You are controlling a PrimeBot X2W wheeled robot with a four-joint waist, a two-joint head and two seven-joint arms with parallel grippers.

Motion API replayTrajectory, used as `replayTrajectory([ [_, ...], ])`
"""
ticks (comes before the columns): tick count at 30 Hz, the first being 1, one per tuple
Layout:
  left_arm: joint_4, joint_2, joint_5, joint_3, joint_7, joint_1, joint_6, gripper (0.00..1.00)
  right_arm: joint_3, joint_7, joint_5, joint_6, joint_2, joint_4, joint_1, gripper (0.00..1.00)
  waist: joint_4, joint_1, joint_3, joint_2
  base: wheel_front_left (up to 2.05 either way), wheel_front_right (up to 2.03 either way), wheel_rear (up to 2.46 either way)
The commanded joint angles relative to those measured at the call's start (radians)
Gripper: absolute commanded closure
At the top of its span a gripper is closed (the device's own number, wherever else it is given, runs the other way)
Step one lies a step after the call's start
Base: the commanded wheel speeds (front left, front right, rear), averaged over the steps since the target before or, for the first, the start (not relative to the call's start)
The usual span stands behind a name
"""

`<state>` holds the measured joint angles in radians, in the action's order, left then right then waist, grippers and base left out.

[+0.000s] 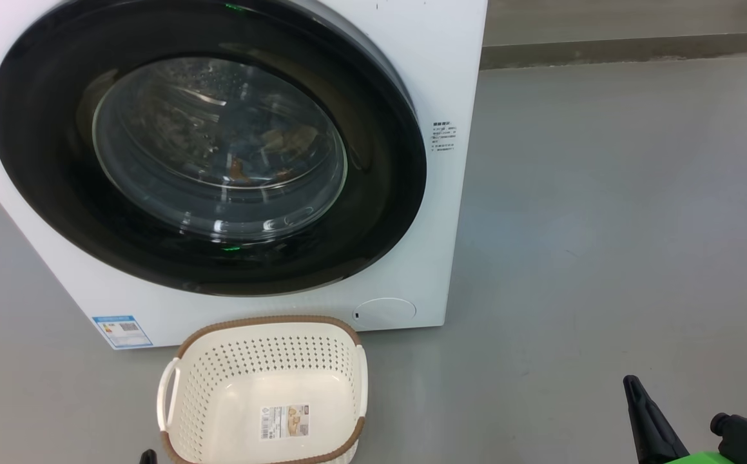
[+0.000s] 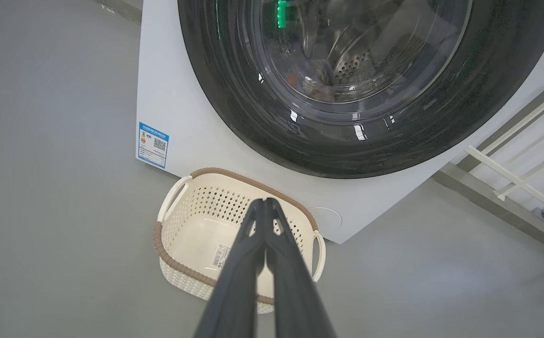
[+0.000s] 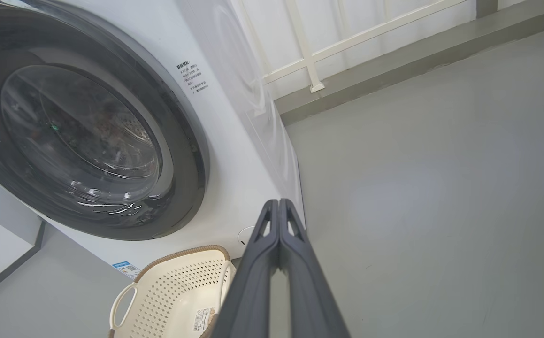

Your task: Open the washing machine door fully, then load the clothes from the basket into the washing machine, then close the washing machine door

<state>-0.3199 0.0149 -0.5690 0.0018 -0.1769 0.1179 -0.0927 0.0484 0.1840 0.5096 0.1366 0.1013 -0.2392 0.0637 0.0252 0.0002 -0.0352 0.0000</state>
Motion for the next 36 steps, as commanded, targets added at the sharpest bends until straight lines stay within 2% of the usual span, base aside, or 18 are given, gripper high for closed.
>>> replayTrajectory([
  [1,0.029,0.012,-0.033,0.017,0.007,-0.044,-0.008,1.0,0.006,-0.007,0.035,-0.001,0.009,0.021,-0.035,1.0,0.0,-0.0002,0.001,0.0,0.0,0.0,0.0],
  [36,0.044,0.02,-0.381,0.05,0.105,-0.107,-0.018,1.0,0.027,-0.108,0.403,-0.003,-0.012,0.011,-0.082,1.0,-0.009,-0.0002,0.014,0.0,0.0,0.0,0.0],
])
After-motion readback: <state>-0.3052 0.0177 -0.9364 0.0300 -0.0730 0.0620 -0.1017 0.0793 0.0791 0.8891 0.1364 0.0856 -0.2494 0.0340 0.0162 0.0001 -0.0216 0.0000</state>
